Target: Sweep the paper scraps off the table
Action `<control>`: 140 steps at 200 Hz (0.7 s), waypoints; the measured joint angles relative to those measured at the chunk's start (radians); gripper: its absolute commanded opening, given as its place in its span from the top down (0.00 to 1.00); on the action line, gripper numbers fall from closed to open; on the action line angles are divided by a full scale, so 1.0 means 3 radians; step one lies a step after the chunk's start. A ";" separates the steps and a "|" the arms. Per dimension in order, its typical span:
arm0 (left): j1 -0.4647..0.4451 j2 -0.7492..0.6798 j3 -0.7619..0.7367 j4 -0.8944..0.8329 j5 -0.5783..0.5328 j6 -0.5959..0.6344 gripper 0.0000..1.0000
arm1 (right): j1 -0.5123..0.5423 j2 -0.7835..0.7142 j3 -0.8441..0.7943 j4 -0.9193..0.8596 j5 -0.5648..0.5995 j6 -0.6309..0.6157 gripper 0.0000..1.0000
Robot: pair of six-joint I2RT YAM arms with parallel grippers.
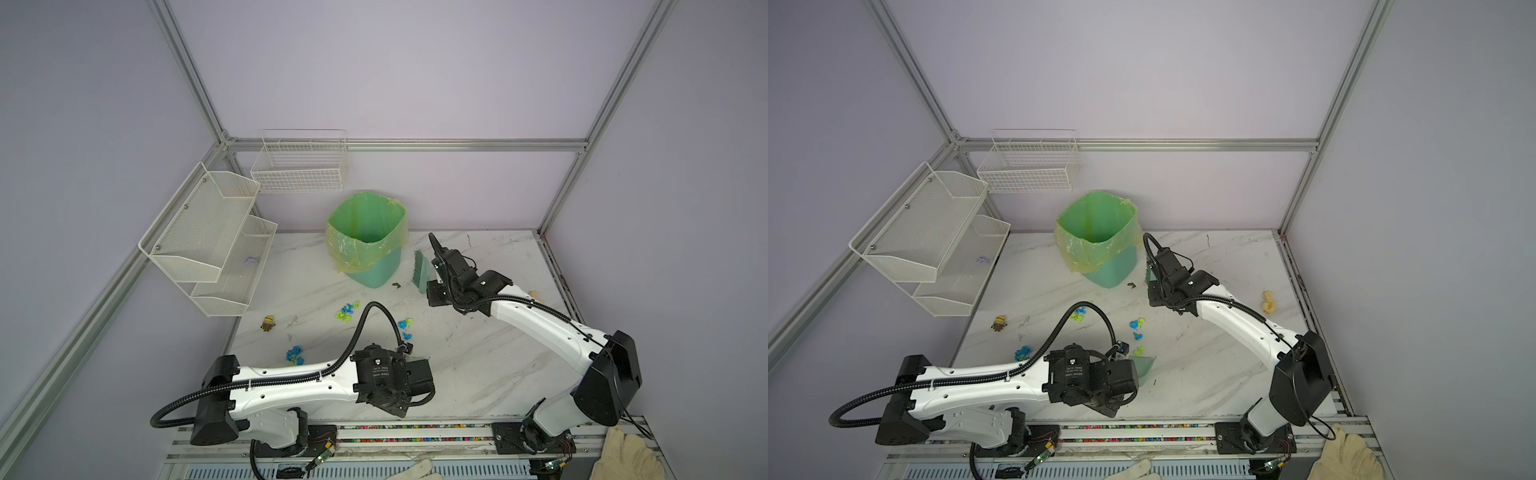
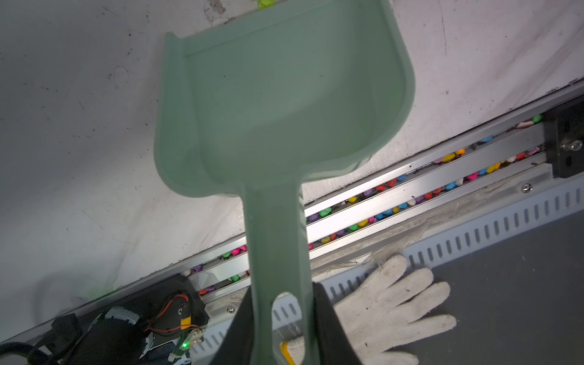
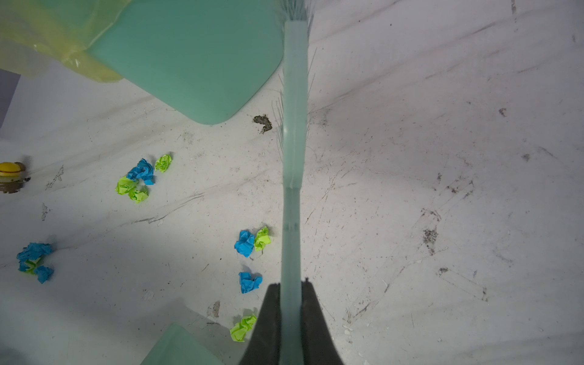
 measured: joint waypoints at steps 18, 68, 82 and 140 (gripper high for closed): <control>-0.0010 0.0031 0.0000 -0.0017 0.0020 0.0000 1.00 | 0.0000 0.0000 0.0001 0.0000 0.0000 -0.0017 1.00; -0.0017 0.0081 0.0000 0.0041 0.0057 0.0005 1.00 | 0.0000 0.0169 0.0148 0.0009 -0.0050 -0.0072 1.00; -0.0018 0.0088 -0.0001 0.0080 0.0060 0.0005 1.00 | 0.0000 0.0211 0.0170 0.0013 -0.0078 -0.0089 1.00; 0.0000 0.0238 -0.0013 0.0140 0.0045 -0.0001 1.00 | 0.0000 0.0314 0.0240 -0.0017 -0.0078 -0.0264 1.00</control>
